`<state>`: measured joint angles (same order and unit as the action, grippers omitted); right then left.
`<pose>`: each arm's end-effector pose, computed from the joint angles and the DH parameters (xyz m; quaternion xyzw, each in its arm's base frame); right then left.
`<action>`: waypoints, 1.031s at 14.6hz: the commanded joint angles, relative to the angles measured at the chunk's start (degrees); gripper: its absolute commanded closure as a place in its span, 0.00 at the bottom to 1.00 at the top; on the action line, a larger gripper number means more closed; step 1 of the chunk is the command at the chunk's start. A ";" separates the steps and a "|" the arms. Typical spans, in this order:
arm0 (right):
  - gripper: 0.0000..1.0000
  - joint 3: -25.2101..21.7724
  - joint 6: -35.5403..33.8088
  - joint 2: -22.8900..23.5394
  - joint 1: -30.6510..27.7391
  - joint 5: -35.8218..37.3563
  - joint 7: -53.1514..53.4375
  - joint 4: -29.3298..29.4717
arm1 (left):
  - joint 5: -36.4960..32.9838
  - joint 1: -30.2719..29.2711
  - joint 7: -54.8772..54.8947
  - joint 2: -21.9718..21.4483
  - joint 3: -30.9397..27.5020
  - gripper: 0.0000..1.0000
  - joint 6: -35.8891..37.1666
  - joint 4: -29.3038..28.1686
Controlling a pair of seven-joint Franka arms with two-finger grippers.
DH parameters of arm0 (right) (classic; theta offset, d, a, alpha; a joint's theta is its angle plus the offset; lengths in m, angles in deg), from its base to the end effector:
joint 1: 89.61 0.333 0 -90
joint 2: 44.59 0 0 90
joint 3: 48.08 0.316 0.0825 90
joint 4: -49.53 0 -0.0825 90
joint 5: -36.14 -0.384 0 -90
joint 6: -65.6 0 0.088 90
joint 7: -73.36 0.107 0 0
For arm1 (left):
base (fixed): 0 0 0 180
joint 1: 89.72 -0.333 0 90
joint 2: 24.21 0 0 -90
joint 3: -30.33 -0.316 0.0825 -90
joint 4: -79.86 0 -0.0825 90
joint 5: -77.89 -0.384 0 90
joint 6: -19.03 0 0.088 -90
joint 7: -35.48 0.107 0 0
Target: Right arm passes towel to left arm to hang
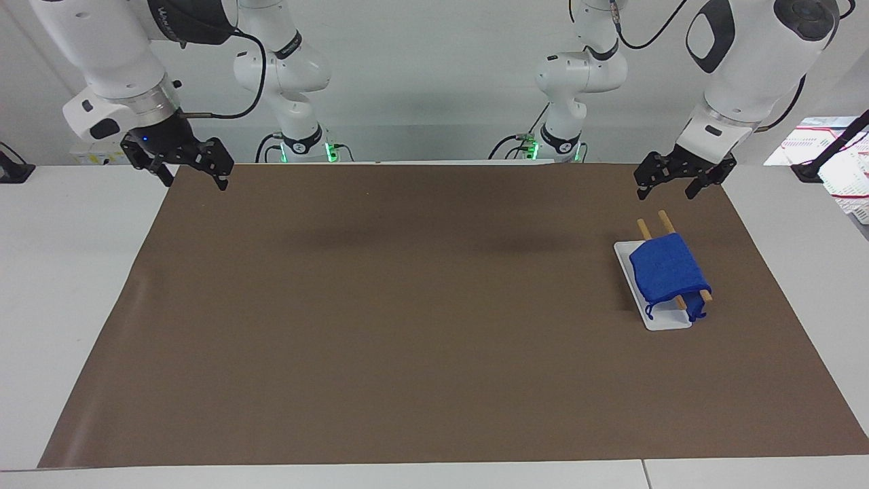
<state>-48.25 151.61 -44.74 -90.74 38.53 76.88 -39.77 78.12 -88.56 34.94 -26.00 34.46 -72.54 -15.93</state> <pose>0.5462 -0.0171 0.6258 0.9985 -0.0429 -0.0270 0.0214 0.5424 -0.0512 0.5963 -0.9989 0.0413 0.0213 0.0002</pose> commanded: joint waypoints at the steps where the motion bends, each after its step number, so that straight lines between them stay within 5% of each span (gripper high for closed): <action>1: 0.00 0.17 0.30 -0.73 -0.37 -1.16 -0.97 -0.79 | 0.74 0.42 0.98 -2.17 -0.08 0.00 0.69 -2.21; 15: 0.00 0.08 0.21 -0.73 -0.46 -1.16 -0.97 -0.97 | 0.74 -0.29 0.63 -2.69 0.09 0.00 0.25 -1.95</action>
<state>-48.25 151.61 -44.74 -90.74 38.53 76.88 -39.77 78.20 -88.61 35.06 -27.18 34.76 -72.34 -16.33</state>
